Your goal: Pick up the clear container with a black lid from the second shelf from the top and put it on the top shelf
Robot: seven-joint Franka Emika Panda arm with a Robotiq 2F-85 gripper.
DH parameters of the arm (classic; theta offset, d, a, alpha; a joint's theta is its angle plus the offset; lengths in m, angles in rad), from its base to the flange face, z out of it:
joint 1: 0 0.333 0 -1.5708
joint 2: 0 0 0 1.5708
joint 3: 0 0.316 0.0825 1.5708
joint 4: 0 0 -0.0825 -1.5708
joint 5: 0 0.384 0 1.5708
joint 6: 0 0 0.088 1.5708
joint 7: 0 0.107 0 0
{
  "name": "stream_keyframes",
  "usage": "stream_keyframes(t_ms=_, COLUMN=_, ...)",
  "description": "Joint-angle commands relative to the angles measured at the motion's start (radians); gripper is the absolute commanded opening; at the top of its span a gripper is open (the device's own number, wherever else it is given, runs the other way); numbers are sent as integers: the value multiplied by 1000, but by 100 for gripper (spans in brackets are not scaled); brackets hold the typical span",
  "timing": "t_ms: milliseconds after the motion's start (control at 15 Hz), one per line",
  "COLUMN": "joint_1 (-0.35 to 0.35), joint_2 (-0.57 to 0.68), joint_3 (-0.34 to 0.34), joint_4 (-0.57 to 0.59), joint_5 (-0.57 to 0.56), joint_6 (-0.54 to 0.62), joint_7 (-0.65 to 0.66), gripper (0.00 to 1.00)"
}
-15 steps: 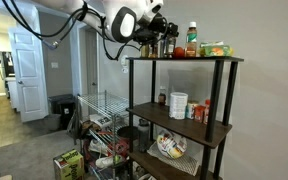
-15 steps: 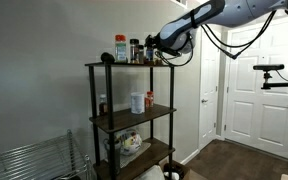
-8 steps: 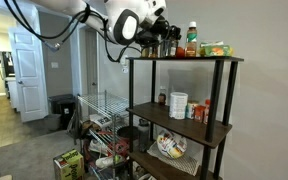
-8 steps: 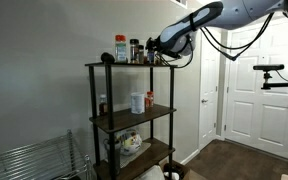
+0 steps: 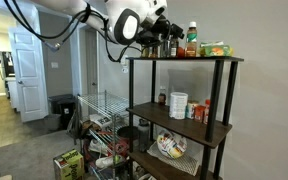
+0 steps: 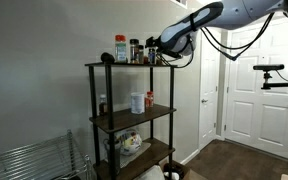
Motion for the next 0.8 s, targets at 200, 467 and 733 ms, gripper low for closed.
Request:
stream_keyframes(t_ms=200, joint_1=10, joint_2=-98, joint_3=34, joint_4=-105, joint_5=-26, joint_6=31, joint_7=33, gripper=100)
stream_keyframes(t_ms=467, joint_1=10, joint_2=-188, joint_3=45, joint_4=-223, joint_5=-27, joint_6=79, joint_7=30, gripper=100)
stream_keyframes(t_ms=733, joint_1=6, joint_2=-268, joint_3=45, joint_4=-327, joint_5=-25, joint_6=111, joint_7=32, gripper=100)
